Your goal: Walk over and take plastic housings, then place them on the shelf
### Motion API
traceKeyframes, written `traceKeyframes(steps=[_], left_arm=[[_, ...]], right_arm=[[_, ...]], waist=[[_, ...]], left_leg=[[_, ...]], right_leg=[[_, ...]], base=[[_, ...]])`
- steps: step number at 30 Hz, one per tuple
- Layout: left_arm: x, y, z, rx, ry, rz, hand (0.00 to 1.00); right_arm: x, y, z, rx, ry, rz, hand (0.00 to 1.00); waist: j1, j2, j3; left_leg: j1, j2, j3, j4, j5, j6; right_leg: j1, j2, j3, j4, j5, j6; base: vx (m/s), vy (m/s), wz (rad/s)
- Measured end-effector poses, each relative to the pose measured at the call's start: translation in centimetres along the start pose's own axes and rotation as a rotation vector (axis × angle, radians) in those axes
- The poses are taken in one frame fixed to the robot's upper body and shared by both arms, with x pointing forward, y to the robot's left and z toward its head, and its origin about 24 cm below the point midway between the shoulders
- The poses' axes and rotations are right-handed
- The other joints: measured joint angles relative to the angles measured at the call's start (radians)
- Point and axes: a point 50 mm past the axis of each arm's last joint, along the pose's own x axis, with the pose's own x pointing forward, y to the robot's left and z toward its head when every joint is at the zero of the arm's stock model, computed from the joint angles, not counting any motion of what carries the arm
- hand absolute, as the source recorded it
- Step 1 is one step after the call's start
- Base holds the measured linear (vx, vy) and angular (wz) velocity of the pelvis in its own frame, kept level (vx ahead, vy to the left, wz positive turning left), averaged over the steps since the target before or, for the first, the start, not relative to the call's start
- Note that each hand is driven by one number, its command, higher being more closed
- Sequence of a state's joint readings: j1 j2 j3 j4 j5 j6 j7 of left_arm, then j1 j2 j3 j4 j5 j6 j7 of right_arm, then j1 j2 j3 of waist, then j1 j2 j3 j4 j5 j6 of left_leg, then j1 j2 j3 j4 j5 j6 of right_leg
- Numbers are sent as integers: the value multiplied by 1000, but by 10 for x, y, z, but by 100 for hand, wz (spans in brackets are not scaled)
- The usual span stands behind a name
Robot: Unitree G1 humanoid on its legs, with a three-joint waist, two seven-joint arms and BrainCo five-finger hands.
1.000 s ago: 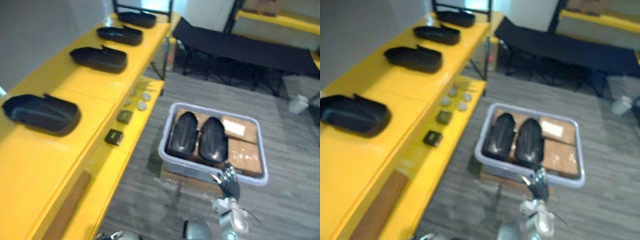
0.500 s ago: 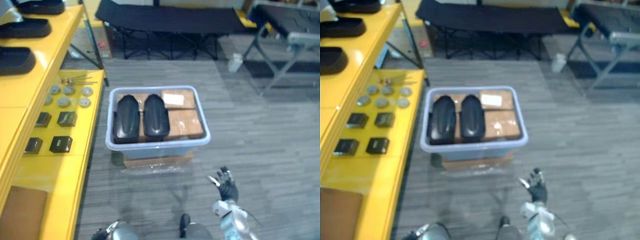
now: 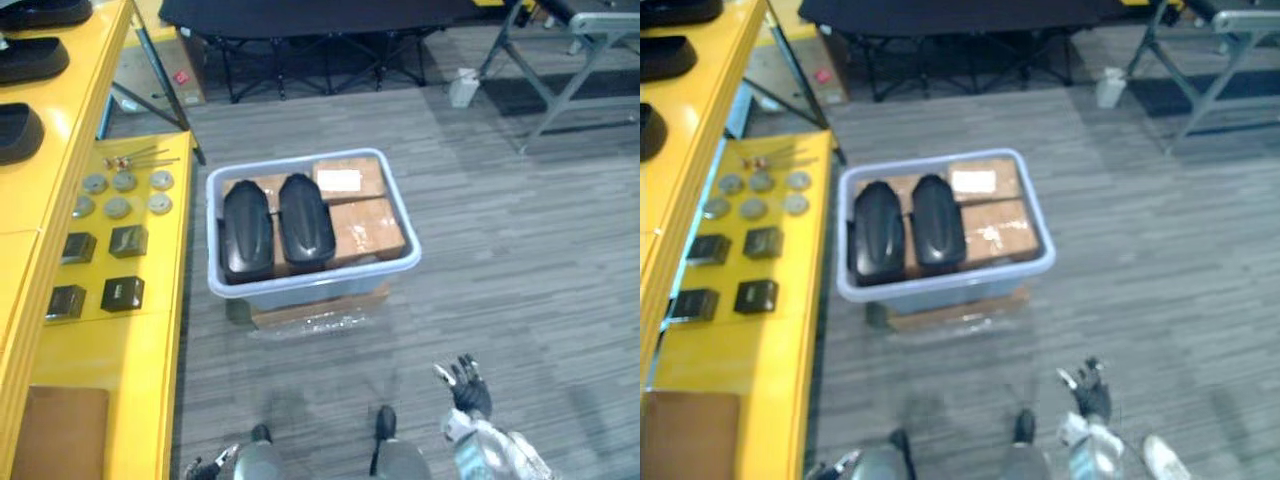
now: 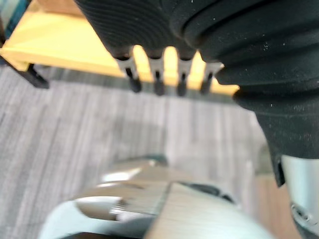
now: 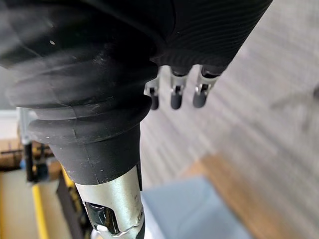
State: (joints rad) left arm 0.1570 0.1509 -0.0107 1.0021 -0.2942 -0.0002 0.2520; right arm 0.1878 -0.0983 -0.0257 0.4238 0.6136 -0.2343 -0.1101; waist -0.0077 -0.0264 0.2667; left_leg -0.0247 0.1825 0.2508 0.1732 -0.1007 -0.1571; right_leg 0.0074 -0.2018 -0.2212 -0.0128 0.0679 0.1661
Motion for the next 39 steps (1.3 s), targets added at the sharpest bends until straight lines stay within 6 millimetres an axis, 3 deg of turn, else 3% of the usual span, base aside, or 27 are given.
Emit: traceKeyframes(steps=[7, 10, 13, 17, 21, 25, 28, 32, 35, 39], left_arm=[[0, -1, 1, 23, -20, 0, 0], [-2, 1, -3, 22, -14, 2, 0], [-5, 5, -16, 32, 8, 5, 0], [-7, 2, -16, 15, -8, -36, 0], [-8, -5, -12, -9, -34, -68, 0], [-9, -11, -8, -38, -59, -103, 0], [-10, -16, -9, -56, -54, -122, 0], [-12, -28, -7, -68, -67, -166, 0], [-11, -38, 2, -55, -81, -201, 0], [-13, -49, 4, -60, -85, -243, 0]], right_arm=[[21, 9, 5, 29, -9, 43, 0], [32, 13, 18, 25, -44, 83, 0], [56, 23, 59, 16, -155, 116, 0], [91, 32, 146, -17, -328, 106, 0], [105, 54, 212, -96, -429, 130, 0], [103, 70, 274, -136, -537, 126, 0], [102, 73, 301, -175, -551, 89, 0], [92, 79, 345, -225, -603, 8, 0], [90, 68, 357, -237, -594, -88, 0], [88, 71, 366, -257, -560, -148, 0]], waist=[[39, 3, 2], [52, 5, 3], [71, 8, 6], [102, 23, 44], [113, 48, 115], [138, 74, 175], [161, 93, 187], [180, 147, 221], [215, 173, 238], [231, 184, 248]], left_leg=[[-3, -10, -53, -5, 8, 4], [-12, -28, -84, -31, 35, 9], [-13, -42, -96, -35, 45, 16], [-57, -61, -149, -14, 55, 24], [-113, -74, -189, 24, 60, 30], [-204, -83, -228, 80, 61, 35], [-249, -91, -244, 108, 56, 44], [-332, -107, -262, 175, 42, 63], [-387, -109, -271, 219, 34, 68], [-442, -119, -280, 246, 32, 71]], right_leg=[[33, -6, -49, -9, 0, 0], [33, -19, -78, -9, 6, 5], [34, -29, -82, -10, 15, 7], [33, -43, -126, -12, 27, 8], [18, -54, -159, -3, 36, 10], [-40, -63, -183, 37, 36, 10], [-73, -71, -189, 59, 35, 9], [-139, -95, -189, 121, 24, 13], [-190, -104, -188, 165, 13, 11], [-252, -122, -187, 216, -2, 10]], base=[[-24, 16, 19], [-94, 27, 27], [-94, 34, 12], [-100, 28, 27], [-96, 40, 30], [-50, 46, 27], [-24, 49, 17], [-59, 69, 9], [-100, 68, 5], [-95, 43, 6]])
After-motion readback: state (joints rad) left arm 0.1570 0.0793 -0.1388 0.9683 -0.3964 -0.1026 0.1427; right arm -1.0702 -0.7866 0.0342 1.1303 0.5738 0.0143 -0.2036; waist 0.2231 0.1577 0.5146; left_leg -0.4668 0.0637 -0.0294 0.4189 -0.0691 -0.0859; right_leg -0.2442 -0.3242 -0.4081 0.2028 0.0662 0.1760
